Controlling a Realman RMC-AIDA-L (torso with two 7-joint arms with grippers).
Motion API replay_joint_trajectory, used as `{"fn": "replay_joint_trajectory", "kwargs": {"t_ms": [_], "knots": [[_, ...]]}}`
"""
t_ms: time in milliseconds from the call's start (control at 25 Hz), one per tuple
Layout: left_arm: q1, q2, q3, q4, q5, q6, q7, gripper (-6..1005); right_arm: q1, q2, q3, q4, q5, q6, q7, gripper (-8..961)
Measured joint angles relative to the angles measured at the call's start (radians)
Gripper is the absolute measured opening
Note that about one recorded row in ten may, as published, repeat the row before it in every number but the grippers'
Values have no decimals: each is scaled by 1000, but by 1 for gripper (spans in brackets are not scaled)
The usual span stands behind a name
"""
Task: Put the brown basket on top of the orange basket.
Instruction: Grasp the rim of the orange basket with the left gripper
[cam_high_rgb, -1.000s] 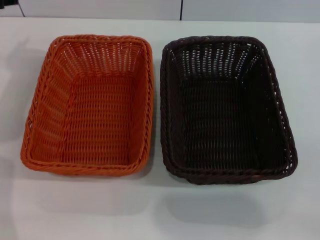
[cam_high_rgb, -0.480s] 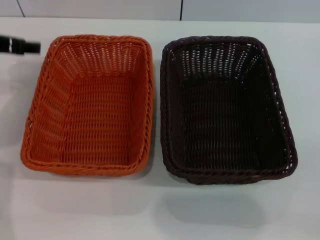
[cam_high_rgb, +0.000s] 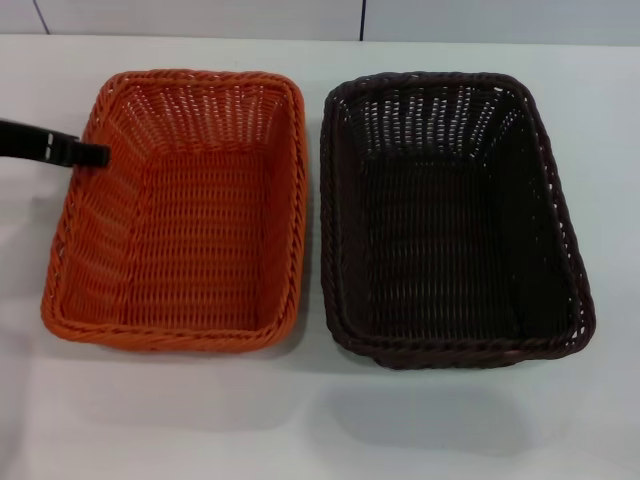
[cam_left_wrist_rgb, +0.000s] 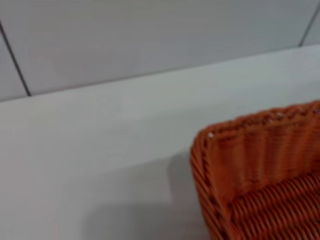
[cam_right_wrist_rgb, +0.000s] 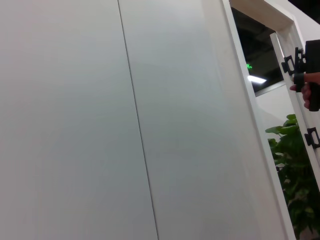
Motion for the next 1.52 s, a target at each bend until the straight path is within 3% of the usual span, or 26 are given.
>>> {"fn": "replay_joint_trajectory", "kwargs": {"t_ms": [200, 440, 760, 1160, 1520], "knots": [[4, -2, 33, -28, 0, 3, -3, 783, -3, 1, 0, 2, 1, 0, 0, 829], [-19, 1, 44, -140, 9, 26, -4, 764, -5, 1, 0, 0, 1, 0, 0, 830], [-32, 6, 68, -156, 11, -7, 14, 740, -3, 2, 0, 0, 1, 1, 0, 830], [-40, 0, 83, -103, 60, -27, 9, 406, -6, 2, -4, -3, 0, 13, 0, 829], [-45, 2, 82, -104, 54, -24, 53, 294, -15, 3, -11, -3, 1, 23, 0, 829]]}}
